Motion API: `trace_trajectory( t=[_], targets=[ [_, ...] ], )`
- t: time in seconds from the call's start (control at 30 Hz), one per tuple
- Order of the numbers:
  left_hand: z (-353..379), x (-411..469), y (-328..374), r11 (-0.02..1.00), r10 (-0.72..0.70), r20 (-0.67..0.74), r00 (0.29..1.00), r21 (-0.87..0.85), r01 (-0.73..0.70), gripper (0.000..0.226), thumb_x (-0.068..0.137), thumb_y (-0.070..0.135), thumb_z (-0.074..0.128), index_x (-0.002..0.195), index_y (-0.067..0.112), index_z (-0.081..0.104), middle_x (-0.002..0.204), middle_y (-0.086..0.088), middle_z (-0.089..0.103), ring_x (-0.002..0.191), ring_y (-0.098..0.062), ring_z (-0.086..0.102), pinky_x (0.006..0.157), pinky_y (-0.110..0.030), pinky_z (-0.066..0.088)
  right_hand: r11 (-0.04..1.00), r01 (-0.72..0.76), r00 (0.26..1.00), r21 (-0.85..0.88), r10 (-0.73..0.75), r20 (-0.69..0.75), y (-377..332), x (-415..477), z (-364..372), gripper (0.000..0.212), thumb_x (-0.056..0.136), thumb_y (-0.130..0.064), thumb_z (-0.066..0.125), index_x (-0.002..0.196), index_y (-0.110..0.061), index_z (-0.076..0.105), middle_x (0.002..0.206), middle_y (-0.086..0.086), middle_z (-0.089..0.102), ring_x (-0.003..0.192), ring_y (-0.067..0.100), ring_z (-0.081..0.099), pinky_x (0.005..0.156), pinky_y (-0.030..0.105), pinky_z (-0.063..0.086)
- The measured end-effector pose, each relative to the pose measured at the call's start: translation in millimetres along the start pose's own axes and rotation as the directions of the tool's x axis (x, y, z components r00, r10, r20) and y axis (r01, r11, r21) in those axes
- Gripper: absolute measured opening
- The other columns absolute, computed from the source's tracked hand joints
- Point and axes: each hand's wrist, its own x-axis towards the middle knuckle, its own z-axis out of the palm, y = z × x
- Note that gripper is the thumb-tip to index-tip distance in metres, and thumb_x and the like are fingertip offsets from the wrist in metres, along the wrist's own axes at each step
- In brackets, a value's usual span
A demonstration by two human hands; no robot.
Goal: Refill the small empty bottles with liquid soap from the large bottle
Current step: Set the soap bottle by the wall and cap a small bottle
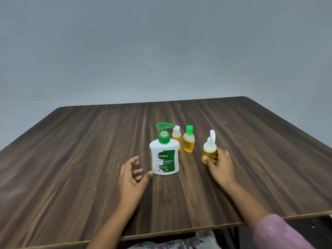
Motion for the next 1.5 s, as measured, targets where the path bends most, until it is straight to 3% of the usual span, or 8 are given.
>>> trace_trajectory(
  t=[0.3,0.53,0.67,0.8,0.93,1.1,1.3,1.5],
  targets=[
    [16.5,20.0,-4.9,0.984,0.094,0.134,0.987,0.135,-0.112,0.075,0.060,0.053,0.068,0.127,0.028,0.045,0.122,0.003,0.048,0.099,0.001,0.056,0.077,-0.010,0.046,1.000,-0.022,0.999,-0.009,0.022,-0.030,4.1,37.1,15.7,0.024,0.089,-0.013,0.065,0.108,-0.002,0.058,0.104,0.014,0.049,0.093,0.024,0.048,0.074,0.024,0.030],
    [17.5,10.1,-4.7,0.977,0.144,0.212,0.967,0.123,-0.172,0.068,0.067,0.044,0.070,0.128,0.039,0.041,0.120,0.022,0.051,0.113,0.000,0.053,0.090,-0.008,0.041,0.994,-0.111,0.987,0.009,0.111,-0.117,-1.3,22.1,23.0,0.069,0.087,-0.013,0.067,0.144,-0.002,0.030,0.139,0.016,0.037,0.126,0.030,0.040,0.103,0.044,0.039],
    [16.4,9.2,-3.3,0.984,0.077,0.181,0.981,0.147,-0.104,0.079,0.064,0.048,0.072,0.135,0.024,0.045,0.124,0.022,0.052,0.113,0.001,0.055,0.090,-0.009,0.043,0.992,-0.094,0.981,0.083,0.107,-0.163,-15.8,-11.0,20.8,0.054,0.081,-0.009,0.072,0.127,-0.017,0.044,0.119,-0.004,0.044,0.112,0.016,0.046,0.091,0.037,0.044],
    [14.9,8.5,3.2,0.994,0.023,0.175,0.984,0.102,-0.042,0.077,0.066,0.040,0.076,0.132,0.010,0.050,0.126,0.009,0.055,0.115,-0.008,0.057,0.093,-0.021,0.047,0.992,0.014,1.000,0.127,-0.014,-0.004,-25.0,-20.1,18.9,0.046,0.077,-0.003,0.074,0.108,-0.027,0.051,0.098,-0.014,0.056,0.089,0.006,0.057,0.069,0.018,0.046],
    [9.6,13.4,21.4,0.985,-0.061,0.198,0.978,0.172,0.027,0.068,0.074,0.034,0.074,0.131,0.007,0.049,0.130,0.005,0.048,0.120,-0.009,0.052,0.096,-0.022,0.045,0.989,0.011,0.973,0.147,-0.044,0.225,-49.0,-24.9,4.2,0.039,0.078,-0.019,0.067,0.109,-0.036,0.051,0.098,-0.020,0.054,0.086,0.006,0.058,0.070,0.010,0.045],
    [-2.8,13.0,64.4,0.966,-0.235,0.263,0.936,0.170,0.195,0.076,0.075,0.031,0.074,0.138,0.046,0.034,0.139,0.014,0.044,0.127,-0.010,0.047,0.104,-0.025,0.041,0.993,-0.091,0.889,0.077,0.046,0.456,-94.3,-34.2,-21.1,0.065,0.079,-0.037,0.068,0.135,-0.035,0.036,0.124,-0.011,0.048,0.101,0.003,0.055,0.078,0.013,0.048],
    [-13.4,33.9,82.1,0.942,-0.307,0.310,0.900,0.234,0.241,0.077,0.078,0.009,0.075,0.137,0.036,0.033,0.139,-0.001,0.046,0.120,-0.004,0.051,0.098,-0.021,0.046,0.996,-0.018,0.844,-0.091,0.064,0.533,-133.5,-6.1,-23.7,0.067,0.083,-0.027,0.071,0.140,-0.013,0.039,0.141,0.001,0.038,0.106,0.016,0.057,0.088,0.027,0.049],
    [-5.7,60.4,85.2,0.960,-0.189,0.414,0.890,0.269,0.079,0.036,0.083,0.021,0.061,0.119,0.019,0.058,0.114,0.000,0.061,0.105,-0.009,0.060,0.087,-0.034,0.052,0.998,-0.042,0.799,-0.054,0.066,0.597,-140.3,3.2,-6.5,0.047,0.086,-0.011,0.067,0.130,-0.011,0.052,0.130,0.006,0.057,0.117,0.022,0.056,0.101,0.032,0.043]
  ],
)
